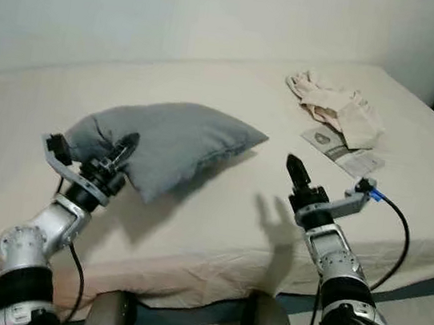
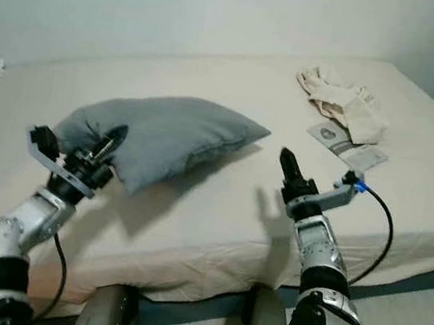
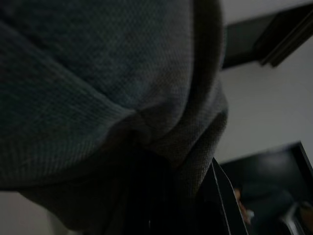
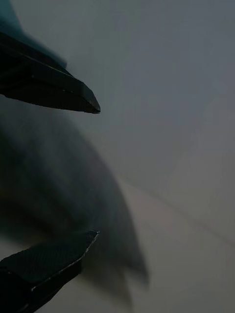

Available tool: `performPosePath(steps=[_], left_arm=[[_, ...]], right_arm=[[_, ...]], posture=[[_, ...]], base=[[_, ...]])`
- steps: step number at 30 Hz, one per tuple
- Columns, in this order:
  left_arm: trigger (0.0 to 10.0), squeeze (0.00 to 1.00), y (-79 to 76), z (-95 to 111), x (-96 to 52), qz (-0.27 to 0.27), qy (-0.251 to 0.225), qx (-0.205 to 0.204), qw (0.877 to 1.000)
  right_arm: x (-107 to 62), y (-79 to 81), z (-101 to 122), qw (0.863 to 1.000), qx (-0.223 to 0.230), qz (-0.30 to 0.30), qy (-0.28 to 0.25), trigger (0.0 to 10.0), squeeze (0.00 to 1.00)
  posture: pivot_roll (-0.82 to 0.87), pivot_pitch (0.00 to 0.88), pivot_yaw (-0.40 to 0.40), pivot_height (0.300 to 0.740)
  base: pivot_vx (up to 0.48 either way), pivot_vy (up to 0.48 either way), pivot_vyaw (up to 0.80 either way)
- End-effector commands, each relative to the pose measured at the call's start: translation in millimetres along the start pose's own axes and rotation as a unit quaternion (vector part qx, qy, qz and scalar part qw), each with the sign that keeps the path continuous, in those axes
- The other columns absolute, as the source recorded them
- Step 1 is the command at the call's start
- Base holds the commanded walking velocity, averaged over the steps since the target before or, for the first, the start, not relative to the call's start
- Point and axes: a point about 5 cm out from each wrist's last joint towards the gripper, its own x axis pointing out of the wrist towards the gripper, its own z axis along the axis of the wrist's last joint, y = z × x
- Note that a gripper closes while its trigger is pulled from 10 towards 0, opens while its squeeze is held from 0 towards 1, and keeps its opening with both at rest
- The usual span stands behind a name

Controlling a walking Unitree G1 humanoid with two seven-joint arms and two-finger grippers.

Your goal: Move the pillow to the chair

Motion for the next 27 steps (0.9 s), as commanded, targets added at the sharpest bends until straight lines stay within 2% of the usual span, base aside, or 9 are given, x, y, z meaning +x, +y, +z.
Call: performPosePath(steps=[1,9,16,18,20,22,23,26,27], left_arm=[[0.0,0.0,-15.3,-13.3,2.7,-0.06,0.027,-0.015,0.998],[0.0,0.0,-20.7,-47.4,-6.0,-0.074,0.104,-0.034,0.991],[0.0,0.0,-22.5,-47.2,-6.5,-0.075,0.095,-0.038,0.992],[0.0,0.0,-20.8,-46.1,-5.0,-0.059,0.094,-0.022,0.994],[0.0,0.0,-20.8,-46.1,-5.0,-0.059,0.094,-0.022,0.994],[0.0,0.0,-20.3,-45.8,-4.5,-0.052,0.1,-0.006,0.994],[0.0,0.0,-20.5,-45.7,-4.8,-0.048,0.111,0.011,0.993],[0.0,0.0,-20.6,-45.9,-5.1,-0.046,0.115,0.015,0.992],[0.0,0.0,-20.3,-46.0,-5.4,-0.044,0.122,0.023,0.991]], right_arm=[[5.8,6.3,-5.4,0.999,0.031,0.014,0.008,10.0,1.0],[14.5,12.4,-32.4,0.993,0.044,-0.013,0.106,10.0,1.0],[7.9,5.1,-49.5,0.98,0.104,-0.068,0.154,10.0,1.0],[1.3,-3.9,-55.8,0.977,0.007,-0.098,0.189,10.0,1.0],[1.3,-3.9,-55.8,0.977,0.007,-0.098,0.189,10.0,1.0],[-0.7,-12.3,-44.8,0.954,-0.2,-0.128,0.184,10.0,1.0],[2.0,-11.1,-7.2,0.909,-0.374,-0.16,0.096,10.0,0.95],[2.8,-8.9,4.6,0.897,-0.404,-0.168,0.067,10.0,0.91],[3.7,-5.4,16.9,0.886,-0.432,-0.164,0.046,10.0,0.74]], posture=[[0.05,0.118,0.046,0.56],[0.05,0.114,0.036,0.56],[0.05,0.112,0.036,0.56],[0.05,0.117,0.035,0.56],[0.05,0.117,0.035,0.56],[0.05,0.121,0.036,0.56],[0.05,0.123,0.039,0.56],[0.05,0.123,0.039,0.56],[0.04,0.124,0.04,0.56]], base=[[0.0,0.0,0.0],[0.0,0.0,0.0],[0.0,0.0,0.0],[0.0,0.0,0.0],[0.0,0.0,0.0],[0.0,0.0,0.0],[0.0,0.0,0.0],[0.0,0.0,0.0],[0.0,0.0,0.0]])
